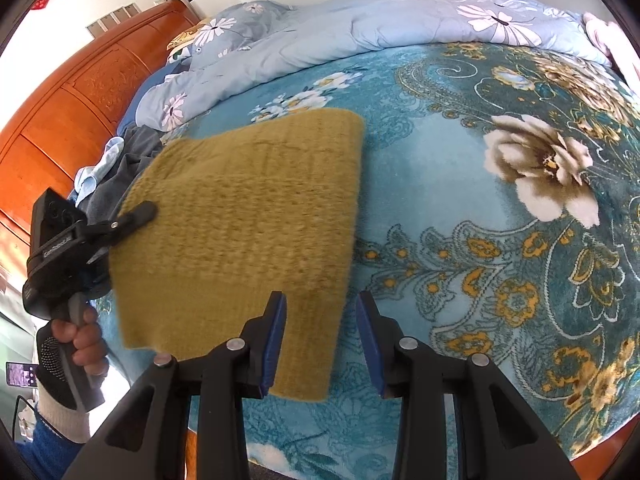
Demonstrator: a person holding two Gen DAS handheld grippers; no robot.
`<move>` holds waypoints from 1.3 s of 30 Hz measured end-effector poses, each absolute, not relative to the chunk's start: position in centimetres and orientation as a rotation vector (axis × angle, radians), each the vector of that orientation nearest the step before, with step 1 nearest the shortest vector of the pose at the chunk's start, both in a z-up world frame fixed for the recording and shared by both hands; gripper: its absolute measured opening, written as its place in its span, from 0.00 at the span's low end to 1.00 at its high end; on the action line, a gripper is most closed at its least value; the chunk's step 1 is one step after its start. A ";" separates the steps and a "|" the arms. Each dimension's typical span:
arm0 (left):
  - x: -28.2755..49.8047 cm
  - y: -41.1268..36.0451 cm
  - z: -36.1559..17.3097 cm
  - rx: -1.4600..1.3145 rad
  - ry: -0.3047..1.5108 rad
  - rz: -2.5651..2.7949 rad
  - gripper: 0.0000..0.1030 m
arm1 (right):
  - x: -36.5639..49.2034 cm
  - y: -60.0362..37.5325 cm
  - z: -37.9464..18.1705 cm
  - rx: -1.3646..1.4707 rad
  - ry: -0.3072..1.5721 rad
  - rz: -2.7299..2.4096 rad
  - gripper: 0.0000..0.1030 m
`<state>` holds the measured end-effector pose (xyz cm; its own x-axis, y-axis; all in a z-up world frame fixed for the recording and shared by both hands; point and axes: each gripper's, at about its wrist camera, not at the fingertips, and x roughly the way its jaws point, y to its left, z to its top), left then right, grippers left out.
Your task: Fold clothes
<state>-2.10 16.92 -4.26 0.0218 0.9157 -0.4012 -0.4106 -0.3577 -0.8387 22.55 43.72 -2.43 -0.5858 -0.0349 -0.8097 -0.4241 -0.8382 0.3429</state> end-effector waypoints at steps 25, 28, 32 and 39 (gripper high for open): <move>-4.4 16.7 -4.0 -1.156 -0.416 1.818 1.00 | 22.1 42.6 -3.9 -1.275 0.846 2.506 0.75; -6.3 18.5 -3.3 -1.143 -0.378 1.819 1.00 | 22.3 43.0 -4.4 -1.254 0.911 2.492 0.75; -9.4 21.7 -4.4 -1.212 -0.314 1.755 1.00 | 22.4 43.1 -5.0 -1.245 0.972 2.480 0.76; -13.2 24.3 -7.5 -1.327 -0.267 1.615 1.00 | 22.4 43.0 -6.8 -1.265 1.084 2.475 0.76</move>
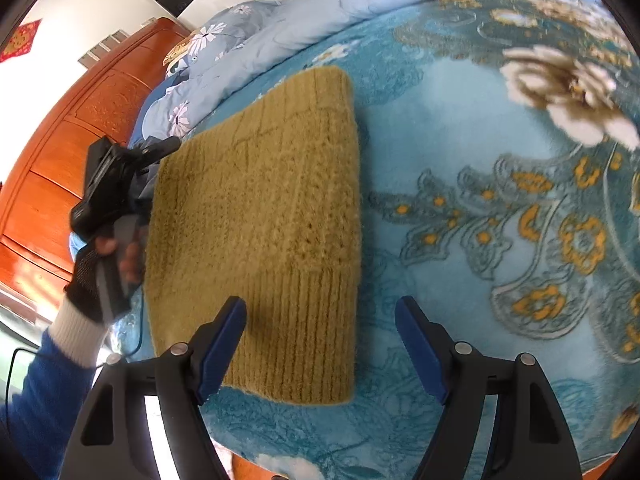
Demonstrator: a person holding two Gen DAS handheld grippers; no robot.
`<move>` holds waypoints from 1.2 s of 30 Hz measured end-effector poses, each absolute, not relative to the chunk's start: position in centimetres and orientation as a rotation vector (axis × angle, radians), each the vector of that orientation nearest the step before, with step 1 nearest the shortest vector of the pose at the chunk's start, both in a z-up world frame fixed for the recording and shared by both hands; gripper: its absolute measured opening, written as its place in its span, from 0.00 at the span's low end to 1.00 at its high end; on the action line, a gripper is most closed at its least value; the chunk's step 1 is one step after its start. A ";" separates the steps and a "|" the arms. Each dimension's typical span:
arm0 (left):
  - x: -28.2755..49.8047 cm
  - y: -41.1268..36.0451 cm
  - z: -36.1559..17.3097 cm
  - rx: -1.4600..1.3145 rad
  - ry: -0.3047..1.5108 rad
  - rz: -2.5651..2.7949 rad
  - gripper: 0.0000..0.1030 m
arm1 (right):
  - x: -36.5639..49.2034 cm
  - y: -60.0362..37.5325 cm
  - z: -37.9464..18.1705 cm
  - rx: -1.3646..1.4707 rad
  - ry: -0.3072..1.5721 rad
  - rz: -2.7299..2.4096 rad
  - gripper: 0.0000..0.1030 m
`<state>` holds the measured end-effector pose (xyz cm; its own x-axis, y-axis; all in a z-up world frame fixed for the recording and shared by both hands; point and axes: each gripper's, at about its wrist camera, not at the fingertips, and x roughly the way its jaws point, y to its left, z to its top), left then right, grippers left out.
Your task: Fold clothes
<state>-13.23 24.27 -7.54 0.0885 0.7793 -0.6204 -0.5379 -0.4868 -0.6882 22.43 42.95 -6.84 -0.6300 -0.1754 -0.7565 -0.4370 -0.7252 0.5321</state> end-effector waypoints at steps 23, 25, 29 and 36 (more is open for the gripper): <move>-11.4 22.0 -9.2 -1.316 -0.591 1.589 0.32 | 22.2 45.1 -5.1 -1.280 1.218 2.591 0.26; -9.9 21.2 -7.7 -1.292 -0.606 1.611 0.32 | 21.8 46.3 -3.7 -1.320 1.139 2.629 0.26; -6.2 19.6 -5.9 -1.270 -0.659 1.642 0.32 | 20.9 50.6 -1.8 -1.410 1.081 2.673 0.26; 0.6 18.4 -6.3 -1.260 -0.644 1.692 0.32 | 19.7 55.4 -2.5 -1.650 0.942 2.665 0.26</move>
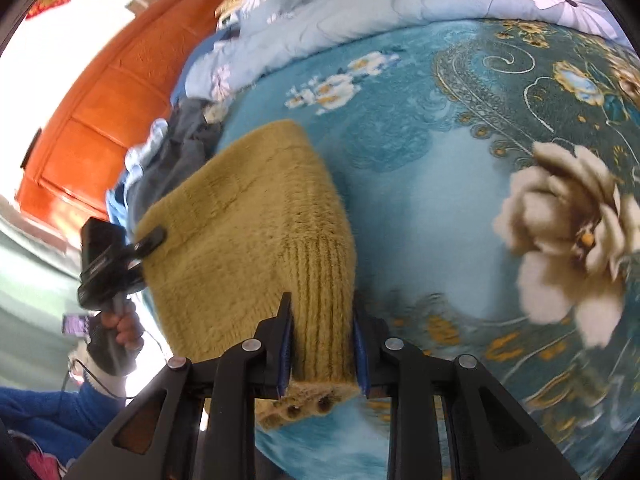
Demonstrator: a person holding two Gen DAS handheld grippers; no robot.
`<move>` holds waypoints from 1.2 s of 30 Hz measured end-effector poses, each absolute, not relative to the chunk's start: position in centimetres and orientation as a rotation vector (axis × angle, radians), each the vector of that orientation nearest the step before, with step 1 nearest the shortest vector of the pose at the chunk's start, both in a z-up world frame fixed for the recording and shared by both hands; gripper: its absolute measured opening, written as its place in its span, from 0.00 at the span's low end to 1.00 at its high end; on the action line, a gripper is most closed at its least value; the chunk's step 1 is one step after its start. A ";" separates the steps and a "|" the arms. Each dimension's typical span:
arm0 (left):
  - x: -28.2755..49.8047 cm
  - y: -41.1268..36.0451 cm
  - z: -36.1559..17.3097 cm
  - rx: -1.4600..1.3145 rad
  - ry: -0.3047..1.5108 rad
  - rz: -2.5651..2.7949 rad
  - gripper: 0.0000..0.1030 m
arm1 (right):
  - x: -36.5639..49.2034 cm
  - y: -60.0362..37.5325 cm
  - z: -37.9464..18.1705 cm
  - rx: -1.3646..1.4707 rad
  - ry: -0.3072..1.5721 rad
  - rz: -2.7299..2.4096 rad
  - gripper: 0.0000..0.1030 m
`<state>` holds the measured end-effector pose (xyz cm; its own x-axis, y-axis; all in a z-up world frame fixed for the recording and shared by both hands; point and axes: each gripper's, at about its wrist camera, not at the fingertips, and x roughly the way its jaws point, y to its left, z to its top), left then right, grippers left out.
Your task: Fold clothes
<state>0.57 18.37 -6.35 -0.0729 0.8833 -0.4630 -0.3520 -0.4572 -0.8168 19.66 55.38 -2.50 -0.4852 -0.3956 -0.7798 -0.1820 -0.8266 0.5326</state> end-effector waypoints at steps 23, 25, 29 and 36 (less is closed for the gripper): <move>1.6 17.4 -4.6 -1.199 -0.417 1.756 0.98 | 27.1 54.8 -5.5 1.275 -1.311 -2.665 0.65; 1.5 16.9 -3.5 -1.139 -0.406 1.774 1.00 | 28.4 53.9 -6.0 1.242 -1.386 -2.697 0.79; -0.4 17.4 -2.1 -1.136 -0.363 1.754 1.00 | 30.1 51.4 -7.2 1.136 -1.548 -2.690 0.85; -4.3 22.6 -3.1 -1.237 -0.127 1.622 1.00 | 28.9 48.1 -8.4 1.089 -1.656 -2.689 0.87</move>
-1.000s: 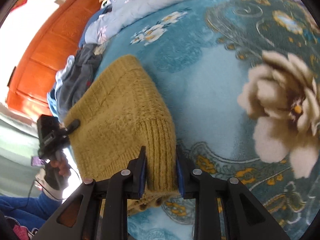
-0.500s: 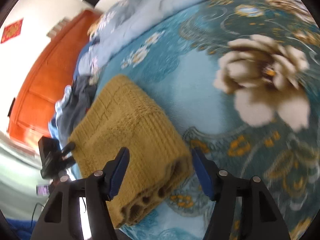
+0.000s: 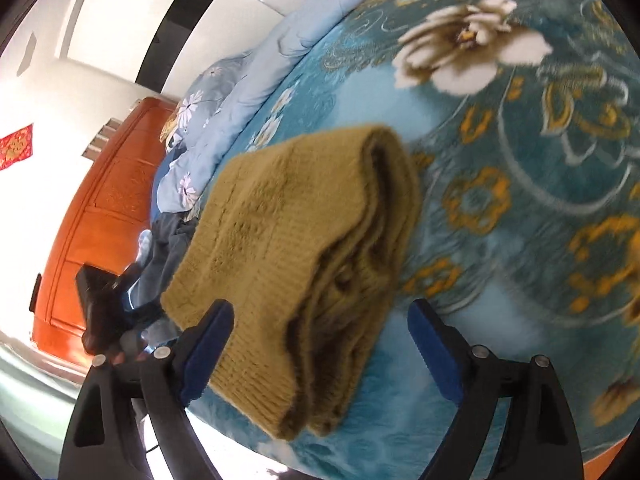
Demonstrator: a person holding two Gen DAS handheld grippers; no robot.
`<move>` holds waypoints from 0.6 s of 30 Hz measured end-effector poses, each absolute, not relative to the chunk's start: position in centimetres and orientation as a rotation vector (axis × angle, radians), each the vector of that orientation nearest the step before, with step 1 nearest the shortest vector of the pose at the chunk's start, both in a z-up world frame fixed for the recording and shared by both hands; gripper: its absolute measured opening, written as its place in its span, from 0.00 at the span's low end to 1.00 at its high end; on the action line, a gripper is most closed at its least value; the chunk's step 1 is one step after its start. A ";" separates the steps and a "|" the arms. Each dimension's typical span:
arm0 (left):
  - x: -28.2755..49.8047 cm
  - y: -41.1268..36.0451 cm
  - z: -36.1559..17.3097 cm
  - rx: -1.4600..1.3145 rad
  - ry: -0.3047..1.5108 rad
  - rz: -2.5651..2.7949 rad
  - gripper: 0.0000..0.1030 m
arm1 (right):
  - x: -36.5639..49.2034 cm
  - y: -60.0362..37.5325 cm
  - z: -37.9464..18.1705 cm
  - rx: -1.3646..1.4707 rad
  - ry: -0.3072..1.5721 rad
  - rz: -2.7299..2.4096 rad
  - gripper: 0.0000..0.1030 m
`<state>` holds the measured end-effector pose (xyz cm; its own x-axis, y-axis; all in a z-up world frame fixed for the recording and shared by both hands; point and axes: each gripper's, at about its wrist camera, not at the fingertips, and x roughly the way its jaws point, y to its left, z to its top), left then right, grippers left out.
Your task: Fold clothes
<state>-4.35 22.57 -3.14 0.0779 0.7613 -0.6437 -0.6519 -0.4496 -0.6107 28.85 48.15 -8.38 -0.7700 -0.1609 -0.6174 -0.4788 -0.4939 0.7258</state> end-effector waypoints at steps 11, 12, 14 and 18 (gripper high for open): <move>-7.6 27.9 -7.8 -1.413 -0.115 1.323 1.00 | 28.4 47.0 -9.0 -0.848 1.437 2.310 0.90; -7.6 28.1 -8.1 -1.422 -0.119 1.308 1.00 | 28.4 47.0 -9.0 -0.844 1.445 2.314 0.90; -7.6 28.4 -8.7 -1.438 -0.130 1.284 1.00 | 28.5 46.9 -9.1 -0.828 1.451 2.317 0.90; -7.7 28.0 -9.3 -1.447 -0.188 1.255 1.00 | 29.2 46.9 -9.3 -0.800 1.514 2.322 0.79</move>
